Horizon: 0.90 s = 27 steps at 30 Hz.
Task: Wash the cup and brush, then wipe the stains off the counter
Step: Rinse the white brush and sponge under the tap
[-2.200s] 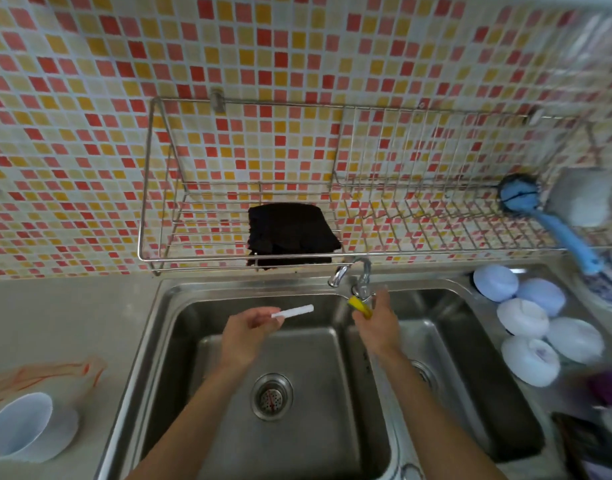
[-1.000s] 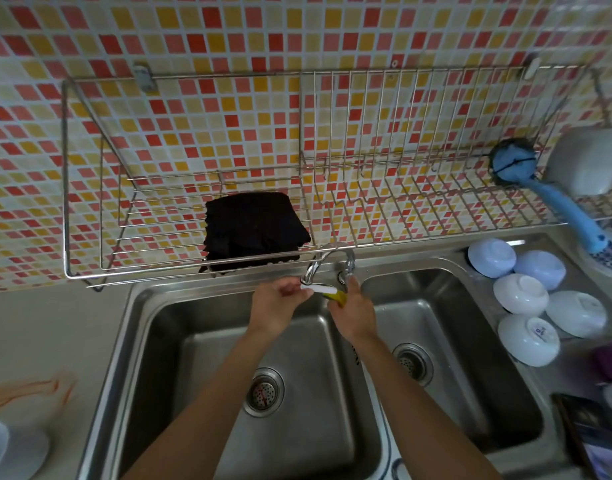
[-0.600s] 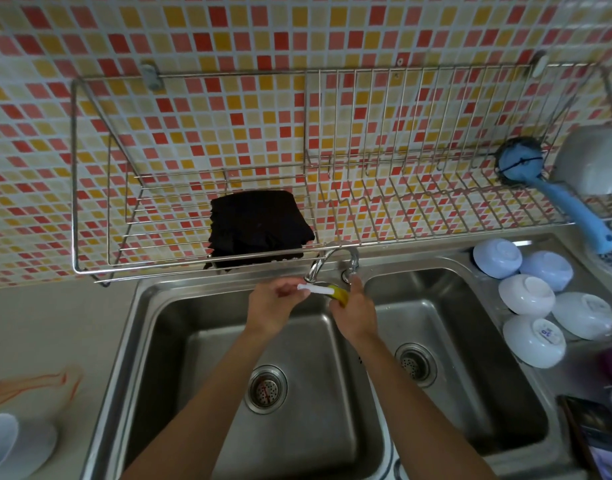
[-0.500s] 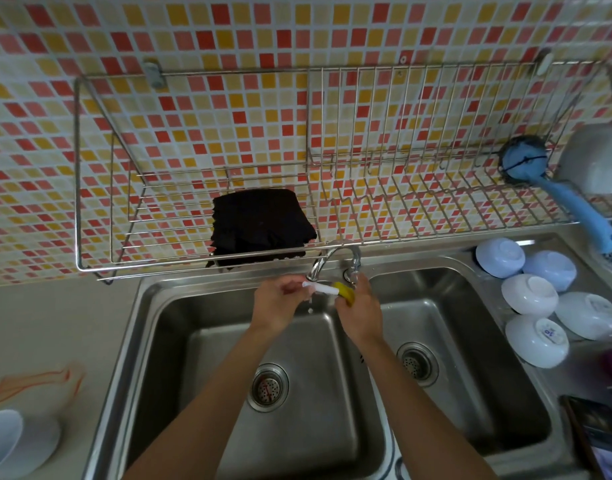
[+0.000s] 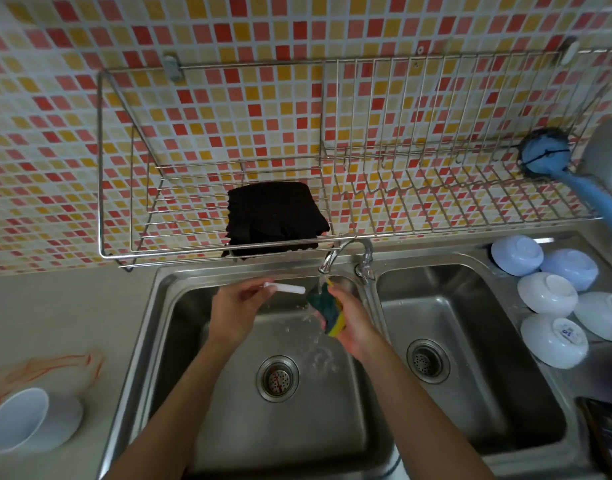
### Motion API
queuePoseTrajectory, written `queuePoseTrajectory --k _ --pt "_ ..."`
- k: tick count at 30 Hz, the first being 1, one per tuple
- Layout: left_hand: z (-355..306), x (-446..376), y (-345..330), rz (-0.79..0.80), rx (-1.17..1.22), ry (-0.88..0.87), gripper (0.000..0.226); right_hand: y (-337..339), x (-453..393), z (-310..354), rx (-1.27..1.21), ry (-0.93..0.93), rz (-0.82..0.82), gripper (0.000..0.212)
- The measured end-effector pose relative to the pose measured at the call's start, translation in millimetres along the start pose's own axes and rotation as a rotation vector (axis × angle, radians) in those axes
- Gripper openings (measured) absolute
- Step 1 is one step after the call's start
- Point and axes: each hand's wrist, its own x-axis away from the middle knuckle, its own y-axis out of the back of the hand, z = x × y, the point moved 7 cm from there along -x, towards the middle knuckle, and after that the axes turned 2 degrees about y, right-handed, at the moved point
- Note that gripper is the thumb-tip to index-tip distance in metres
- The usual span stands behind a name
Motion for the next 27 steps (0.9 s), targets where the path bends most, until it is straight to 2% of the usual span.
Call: queuePoseTrajectory --k 2,4,8,10,15,19,23,27 --pt "10 2 17 -0.019 -0.009 0.019 0.019 -9 3 1 0.061 0.000 0.046 0.018" --pt "19 6 31 -0.044 -0.048 0.031 0.017 -14 4 1 0.070 -0.009 0.068 0.024" --pt "35 12 44 -0.092 -0.070 0.076 0.021 -30 0 1 -0.061 -0.087 0.161 0.031" --pt "39 15 42 -0.088 -0.062 0.097 0.024 -37 -5 7 -0.050 -0.074 0.187 0.030" --pt "43 17 37 -0.074 -0.054 0.098 0.027 -39 -14 18 0.190 0.046 0.036 0.030" --pt "41 15 33 -0.056 -0.066 0.070 0.025 -35 -12 20 0.271 0.093 -0.032 0.027" --pt "39 15 28 -0.049 -0.051 0.066 0.025 -28 -9 21 0.359 0.129 -0.072 0.029" --pt "34 13 19 -0.023 -0.052 0.059 0.025 -26 -8 22 0.345 0.137 -0.032 0.026"
